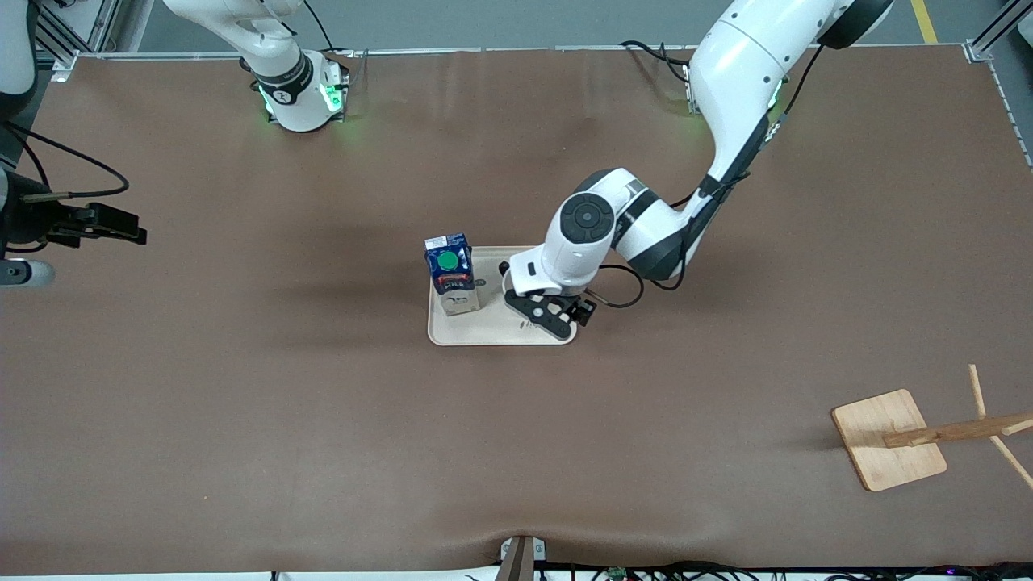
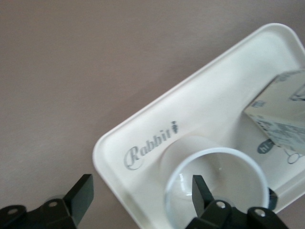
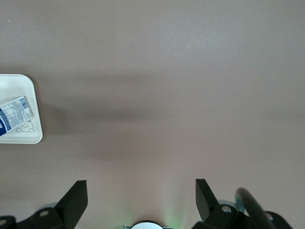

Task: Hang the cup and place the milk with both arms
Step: 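Lower the left gripper and grasp the white mug by its rim, then carry the mug toward the wooden stand while the right gripper reaches the milk, then hang the mug handle on the stand peg while the right gripper grasps milk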

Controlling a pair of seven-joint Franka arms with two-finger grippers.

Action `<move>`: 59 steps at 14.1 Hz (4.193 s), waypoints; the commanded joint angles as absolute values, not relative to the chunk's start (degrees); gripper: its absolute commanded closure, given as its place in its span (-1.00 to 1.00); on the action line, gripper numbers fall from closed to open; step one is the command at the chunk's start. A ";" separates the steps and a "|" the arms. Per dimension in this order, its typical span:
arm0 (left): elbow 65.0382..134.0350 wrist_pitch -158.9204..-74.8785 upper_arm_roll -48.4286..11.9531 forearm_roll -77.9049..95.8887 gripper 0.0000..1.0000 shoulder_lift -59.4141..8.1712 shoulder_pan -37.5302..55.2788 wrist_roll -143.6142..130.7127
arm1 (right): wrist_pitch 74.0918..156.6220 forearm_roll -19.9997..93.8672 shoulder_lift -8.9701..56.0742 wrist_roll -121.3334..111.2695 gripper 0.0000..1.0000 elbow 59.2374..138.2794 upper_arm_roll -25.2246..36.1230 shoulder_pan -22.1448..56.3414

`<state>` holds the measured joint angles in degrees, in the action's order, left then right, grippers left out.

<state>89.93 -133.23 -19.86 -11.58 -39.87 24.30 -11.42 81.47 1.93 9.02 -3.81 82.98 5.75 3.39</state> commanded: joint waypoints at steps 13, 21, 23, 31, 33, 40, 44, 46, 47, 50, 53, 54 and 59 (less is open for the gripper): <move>87.71 -133.86 -19.34 -12.48 1.00 -42.19 25.75 -6.15 | 81.12 3.34 8.88 -0.88 -1.00 83.06 5.80 4.39; 86.92 -124.91 -19.16 -5.03 1.00 -33.94 21.80 -10.70 | 81.56 11.15 10.28 4.55 -1.00 83.14 5.71 6.92; 87.01 -123.23 -19.16 -4.57 1.00 -31.65 19.18 -14.31 | 83.74 11.34 12.47 7.02 -1.00 83.14 5.80 12.54; 87.45 -121.91 -19.69 0.26 1.00 -23.65 4.24 -30.41 | 99.39 11.51 21.78 20.39 -1.00 83.06 5.71 30.40; 87.45 -120.94 -19.69 2.45 1.00 -22.07 -0.77 -31.02 | 102.03 11.51 23.90 20.22 -1.00 83.14 5.71 32.77; 87.72 -120.32 -19.60 3.69 1.00 -18.37 -16.33 -37.94 | 107.48 8.19 28.13 17.84 -1.00 85.86 5.89 41.92; 87.63 -123.39 -19.34 11.84 1.00 -17.84 -19.42 -50.32 | 106.96 5.29 27.95 17.75 -1.00 87.89 5.89 42.36; 87.54 -125.76 -19.07 12.65 1.00 -18.45 -20.82 -55.70 | 104.78 4.04 27.86 17.58 -1.00 87.46 5.89 42.19; 87.45 -126.55 -19.07 14.14 1.00 -18.72 -21.70 -58.33 | 103.20 4.04 27.60 17.58 -1.00 86.76 5.98 41.75; 87.36 -126.74 -19.07 19.67 1.00 -18.98 -23.99 -65.89 | 102.04 4.39 27.60 18.10 -1.00 84.29 6.06 41.57; 87.54 -126.56 -19.07 19.95 1.00 -19.68 -25.49 -71.62 | 101.87 4.40 27.60 17.84 -1.00 84.72 6.06 41.66; 87.63 -126.13 -19.07 19.95 1.00 -19.69 -25.58 -73.11 | 101.87 4.39 27.77 18.19 -1.00 84.90 6.06 41.83; 87.89 -116.57 -18.99 19.87 1.00 -18.02 -26.45 -79.28 | 102.22 4.13 28.04 18.37 -1.00 86.22 6.15 42.36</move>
